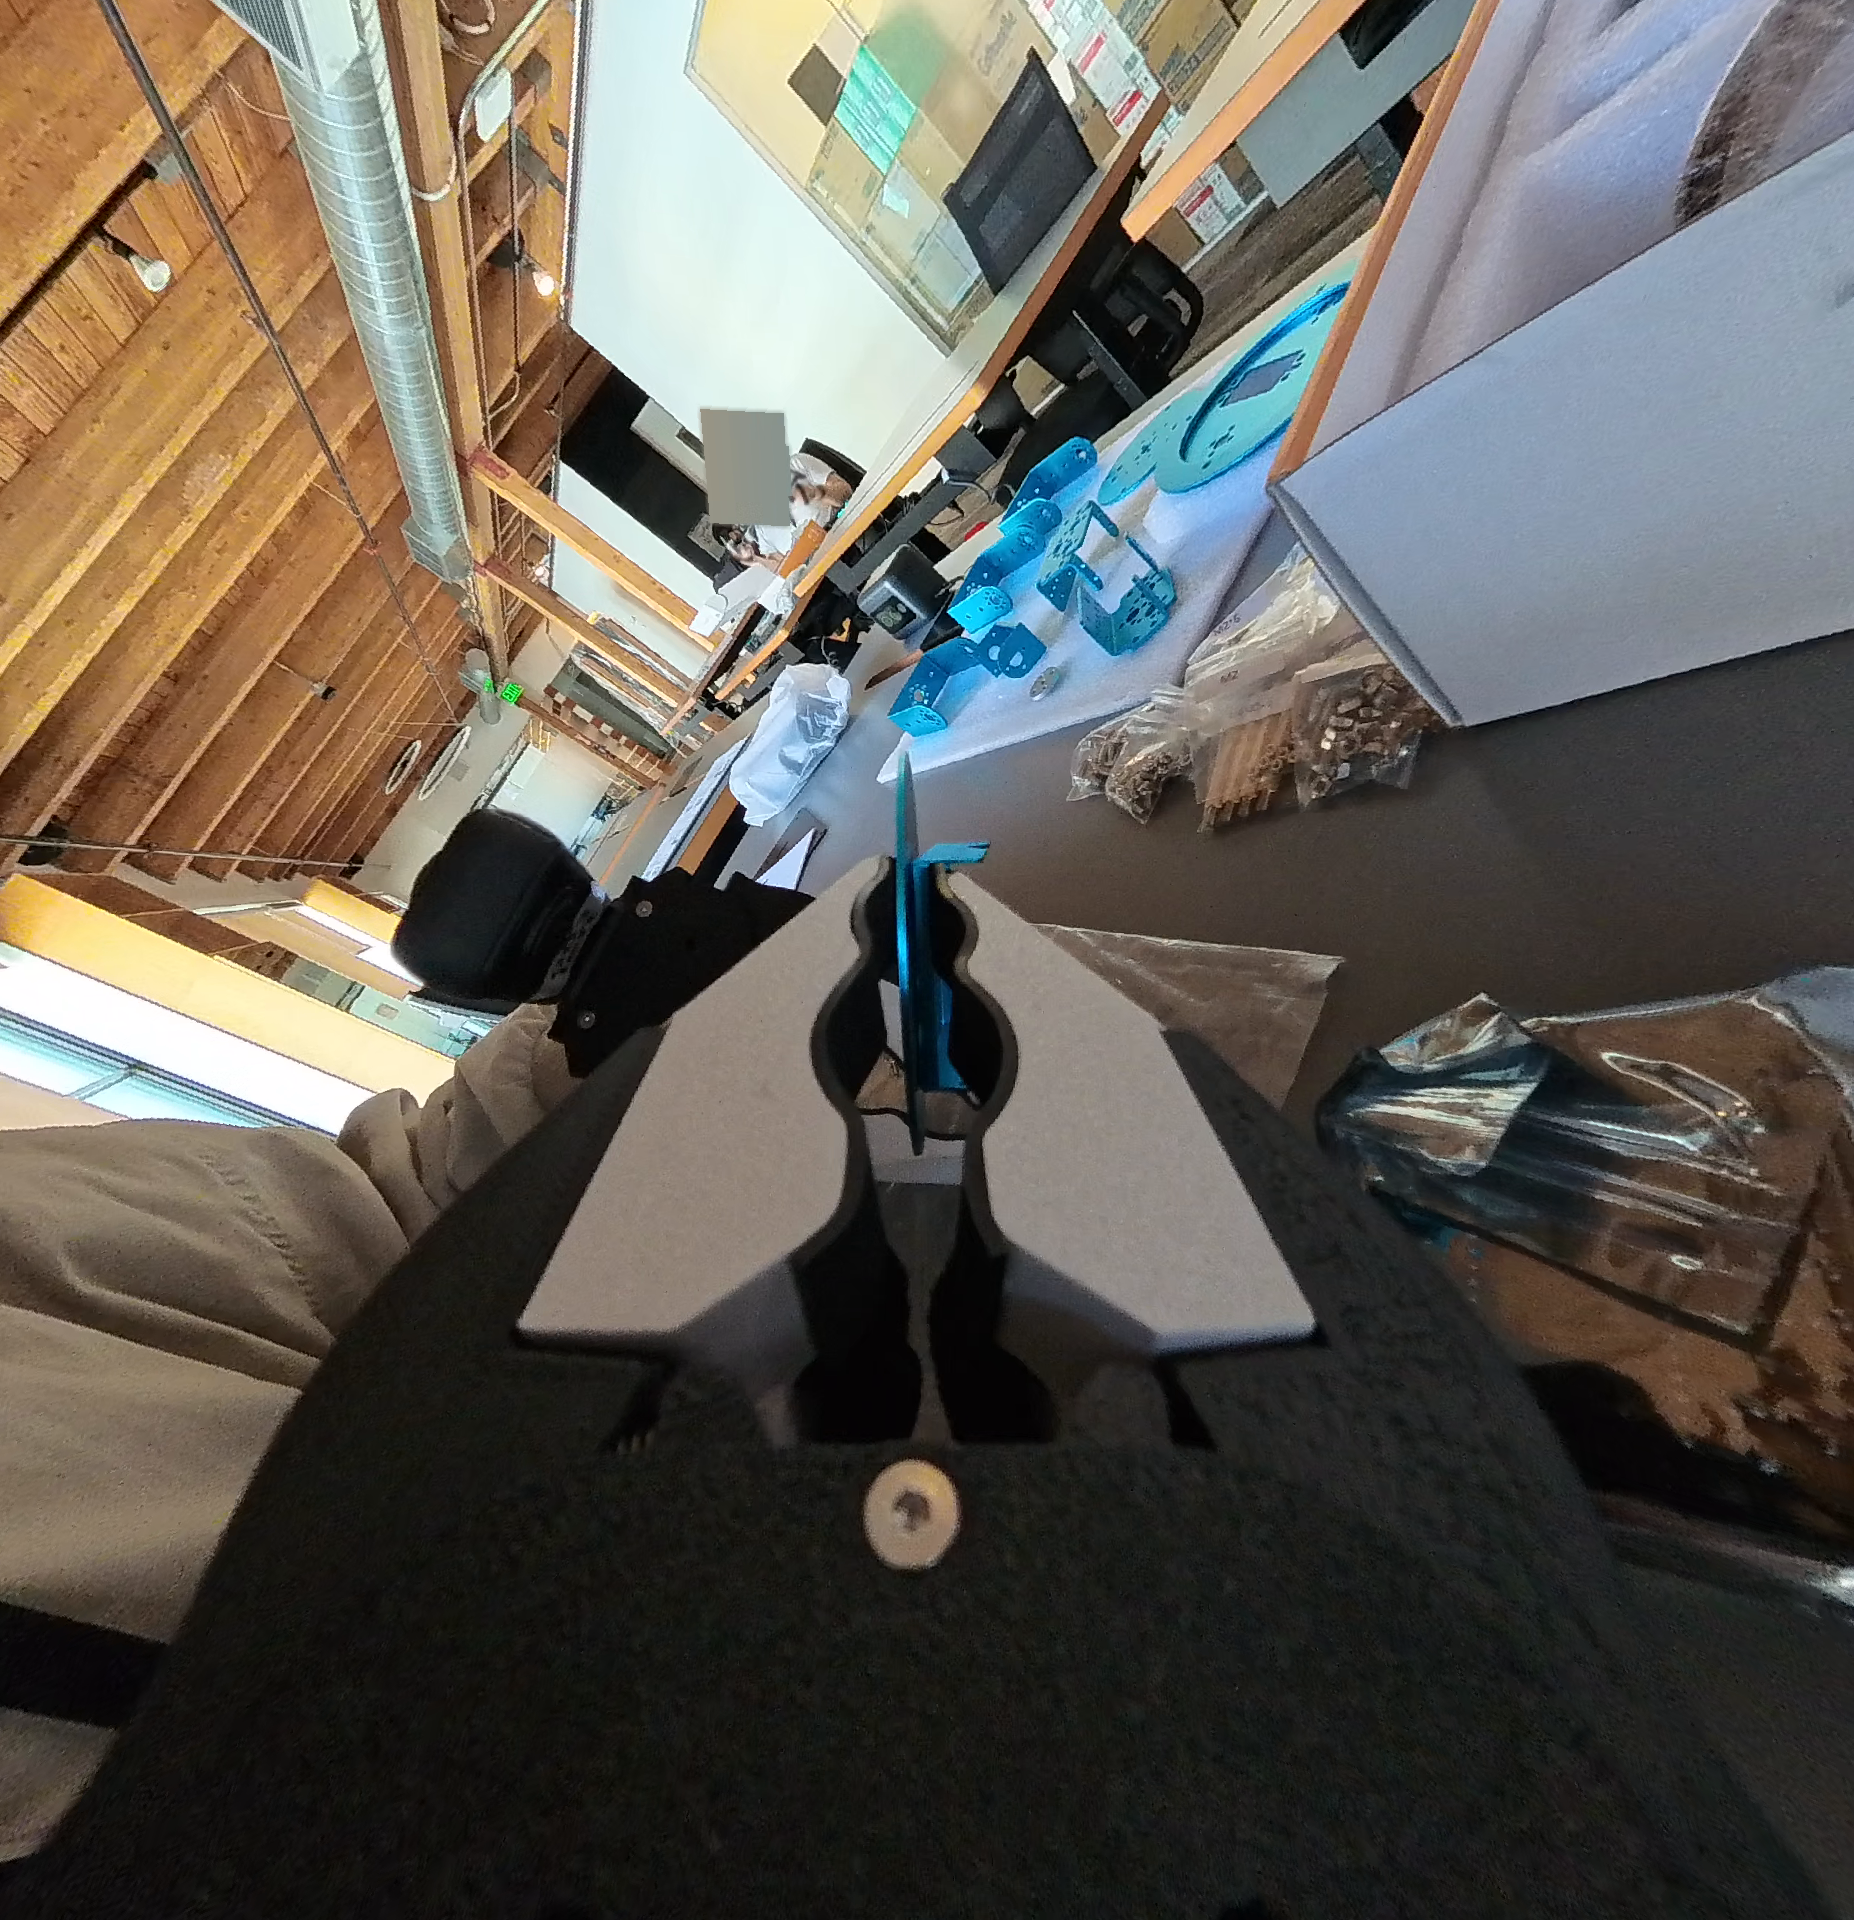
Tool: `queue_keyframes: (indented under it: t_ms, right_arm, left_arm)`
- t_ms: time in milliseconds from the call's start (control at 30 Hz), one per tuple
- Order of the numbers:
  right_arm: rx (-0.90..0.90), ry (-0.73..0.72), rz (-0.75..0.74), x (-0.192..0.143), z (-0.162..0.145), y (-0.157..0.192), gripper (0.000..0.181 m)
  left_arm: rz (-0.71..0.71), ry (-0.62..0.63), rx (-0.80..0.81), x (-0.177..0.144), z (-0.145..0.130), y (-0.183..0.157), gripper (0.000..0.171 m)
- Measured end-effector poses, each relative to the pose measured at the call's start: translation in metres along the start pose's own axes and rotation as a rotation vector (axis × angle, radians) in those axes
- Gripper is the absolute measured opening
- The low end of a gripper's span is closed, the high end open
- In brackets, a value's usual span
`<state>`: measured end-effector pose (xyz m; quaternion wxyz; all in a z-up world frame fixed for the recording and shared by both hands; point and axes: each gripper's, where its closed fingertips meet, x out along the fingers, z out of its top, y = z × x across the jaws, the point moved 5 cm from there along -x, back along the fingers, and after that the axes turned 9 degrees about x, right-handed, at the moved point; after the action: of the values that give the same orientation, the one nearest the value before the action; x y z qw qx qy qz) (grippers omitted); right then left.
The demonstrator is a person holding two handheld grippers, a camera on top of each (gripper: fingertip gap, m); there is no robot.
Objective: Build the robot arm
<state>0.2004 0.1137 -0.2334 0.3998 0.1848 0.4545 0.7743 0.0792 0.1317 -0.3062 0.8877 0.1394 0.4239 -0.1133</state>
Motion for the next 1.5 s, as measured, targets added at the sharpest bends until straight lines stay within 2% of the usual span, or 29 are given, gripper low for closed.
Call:
queue_keyframes:
  t_ms: [333,533,633,700,833,1500]
  right_arm:
    - [0.044,0.002,0.012,0.000,0.001,-0.005,0.003]
    - [0.093,0.033,0.000,0.004,-0.004,-0.012,0.003]
    - [0.099,0.049,-0.013,0.006,-0.007,-0.015,0.003]
    - [0.098,0.047,-0.012,0.006,-0.006,-0.014,0.003]
    - [0.090,0.047,-0.013,0.006,-0.006,-0.014,0.003]
    - [0.071,0.048,-0.004,0.006,-0.006,-0.010,0.003]
  left_arm:
    - [0.016,-0.016,0.013,-0.002,0.000,0.000,0.001]
    - [0.117,-0.107,0.062,-0.029,0.019,0.003,0.000]
    - [0.151,-0.088,0.075,-0.037,0.016,0.003,0.000]
    - [0.130,-0.068,0.036,-0.034,0.007,0.003,0.003]
    - [0.025,-0.043,-0.101,-0.018,-0.009,0.003,0.021]
    - [0.067,-0.018,-0.124,-0.006,-0.008,-0.007,0.007]
